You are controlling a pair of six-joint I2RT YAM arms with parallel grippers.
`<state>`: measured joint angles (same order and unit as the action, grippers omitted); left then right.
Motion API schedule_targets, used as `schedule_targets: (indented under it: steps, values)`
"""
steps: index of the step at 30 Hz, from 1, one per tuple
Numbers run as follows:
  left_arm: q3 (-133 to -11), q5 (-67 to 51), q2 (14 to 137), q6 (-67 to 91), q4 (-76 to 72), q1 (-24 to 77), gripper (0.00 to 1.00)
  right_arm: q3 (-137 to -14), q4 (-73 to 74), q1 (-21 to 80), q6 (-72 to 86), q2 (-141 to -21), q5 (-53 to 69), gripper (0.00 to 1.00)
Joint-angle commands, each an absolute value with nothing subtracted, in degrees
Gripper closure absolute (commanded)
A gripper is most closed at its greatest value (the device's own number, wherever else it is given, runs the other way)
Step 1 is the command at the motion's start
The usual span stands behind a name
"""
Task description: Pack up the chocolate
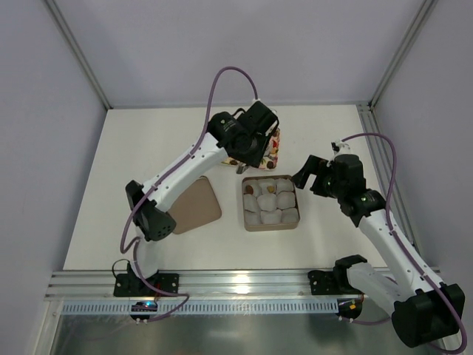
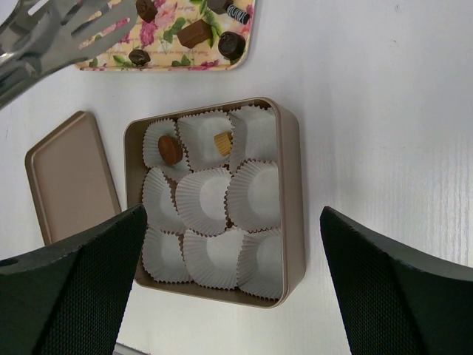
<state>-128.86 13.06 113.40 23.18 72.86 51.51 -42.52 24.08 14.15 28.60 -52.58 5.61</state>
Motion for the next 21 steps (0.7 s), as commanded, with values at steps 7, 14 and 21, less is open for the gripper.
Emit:
schedule_targets:
  steps: [7, 14, 21]
  values:
    - [-132.0, 11.4, 120.1, 18.1, 72.4, 46.1, 0.57, -44.3, 22.7, 14.3, 27.3, -53.8, 4.8, 0.01]
    - [-132.1, 10.1, 123.0, 15.6, 70.4, 44.6, 0.57, -44.2, 22.4, 14.4, 27.3, -54.5, 4.9, 0.01]
    - [-131.6, 8.5, 124.9, 13.8, 69.0, 44.5, 0.57, -43.9, 22.1, 14.4, 27.1, -55.0, 4.8, 0.01]
